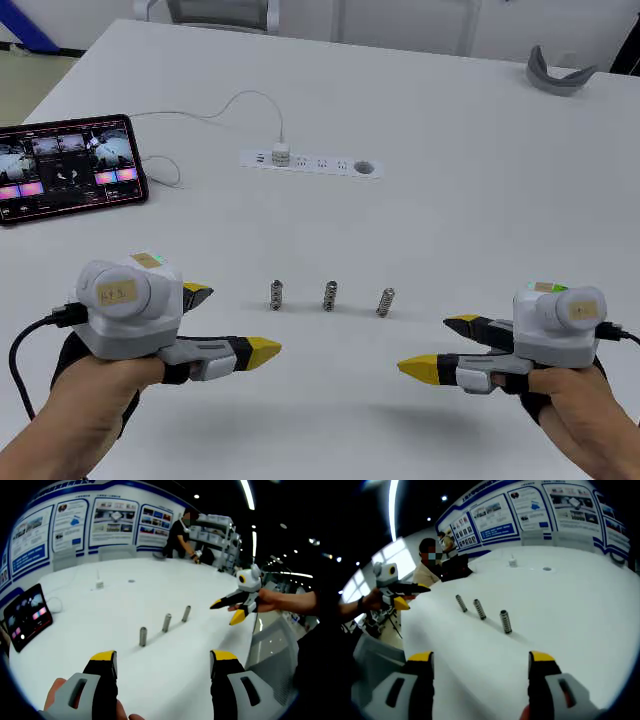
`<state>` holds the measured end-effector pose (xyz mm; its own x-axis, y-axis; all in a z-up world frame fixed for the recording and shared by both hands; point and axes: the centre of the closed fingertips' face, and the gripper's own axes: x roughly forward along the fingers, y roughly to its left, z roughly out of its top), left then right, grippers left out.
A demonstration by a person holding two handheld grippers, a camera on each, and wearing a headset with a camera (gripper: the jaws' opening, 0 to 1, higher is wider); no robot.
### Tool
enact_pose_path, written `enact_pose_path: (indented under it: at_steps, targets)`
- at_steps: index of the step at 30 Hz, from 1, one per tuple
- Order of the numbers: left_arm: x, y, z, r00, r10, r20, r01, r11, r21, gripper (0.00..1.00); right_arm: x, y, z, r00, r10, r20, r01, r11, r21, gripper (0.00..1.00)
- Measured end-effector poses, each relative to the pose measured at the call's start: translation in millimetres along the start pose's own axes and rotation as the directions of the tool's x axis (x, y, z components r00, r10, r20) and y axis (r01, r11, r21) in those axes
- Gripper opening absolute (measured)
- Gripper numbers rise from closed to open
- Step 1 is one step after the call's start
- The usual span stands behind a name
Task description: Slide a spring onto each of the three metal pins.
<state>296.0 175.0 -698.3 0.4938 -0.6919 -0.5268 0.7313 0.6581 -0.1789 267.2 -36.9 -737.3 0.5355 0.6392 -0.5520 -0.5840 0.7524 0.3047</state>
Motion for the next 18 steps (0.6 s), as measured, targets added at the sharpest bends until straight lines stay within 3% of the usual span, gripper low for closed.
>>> enact_pose_path:
  at_steps: [10,18]
  targets:
    - [-1.3,-0.2,-7.1,0.9999,0.005,-0.013,-0.005,1.000,-0.001,0.81,0.6,11.1,-7.3,1.0000,0.001,0.002,-0.001,1.000,0.005,0.80]
    - [-2.3,-2.1,-10.3,0.9994,0.002,-0.036,-0.002,1.000,0.007,0.76,3.3,14.7,-6.1,0.9999,0.013,0.001,-0.013,1.000,0.001,0.82]
